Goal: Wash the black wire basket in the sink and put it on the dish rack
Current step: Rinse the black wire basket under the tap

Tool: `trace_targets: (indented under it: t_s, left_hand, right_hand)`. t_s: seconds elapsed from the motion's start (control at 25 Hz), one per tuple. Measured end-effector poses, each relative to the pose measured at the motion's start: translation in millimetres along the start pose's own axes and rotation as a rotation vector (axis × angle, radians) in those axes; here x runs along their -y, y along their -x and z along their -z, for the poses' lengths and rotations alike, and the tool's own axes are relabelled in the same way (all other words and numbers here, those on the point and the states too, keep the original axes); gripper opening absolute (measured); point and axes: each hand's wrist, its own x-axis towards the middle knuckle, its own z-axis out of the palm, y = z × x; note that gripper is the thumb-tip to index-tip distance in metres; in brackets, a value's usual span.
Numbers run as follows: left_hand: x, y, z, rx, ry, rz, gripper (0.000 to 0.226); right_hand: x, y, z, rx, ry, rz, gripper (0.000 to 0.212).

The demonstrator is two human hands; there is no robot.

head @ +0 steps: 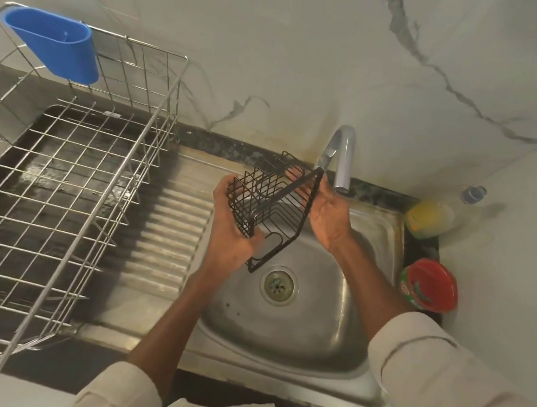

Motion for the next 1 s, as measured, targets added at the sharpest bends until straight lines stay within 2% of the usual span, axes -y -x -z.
trace_targets:
  t_s: [0.12,0.28,0.44,0.56,0.68,0.76,0.84,1.0]
  left_hand:
    - [-4,-4,-6,0.035,0.042,0.014,0.101]
    - [2,-9,-19,0.114,0.161,0.115,0.097]
    - [2,-24,-38,0.2,0.39,0.33,0.101]
    - [-7,-41,-58,0.344,0.441,0.341,0.098]
    - [-17,-63,-76,0.502,0.374,0.265,0.094]
    - [-22,-80,-89,0.581,0.283,0.274,0.086]
    - [-24,-91,-102,0.635,0.197,0.272,0.076]
    - [-26,-92,-104,0.566,0.021,0.291,0.051]
  right_hand:
    - [4,6,8,-0.045,0.014,0.019,0.073]
    - [-9,30,43,-0.108,0.029,-0.021,0.055]
    - [-17,70,70,-0.117,0.128,0.086,0.042]
    - [-20,90,87,-0.178,0.223,0.122,0.058]
    - [-12,106,100,-0.208,0.278,0.121,0.091]
    - [-5,113,99,-0.249,0.386,0.146,0.092]
    - [-4,116,97,-0.375,0.418,0.194,0.084]
    - [-12,120,81,-0.552,0.551,0.262,0.091]
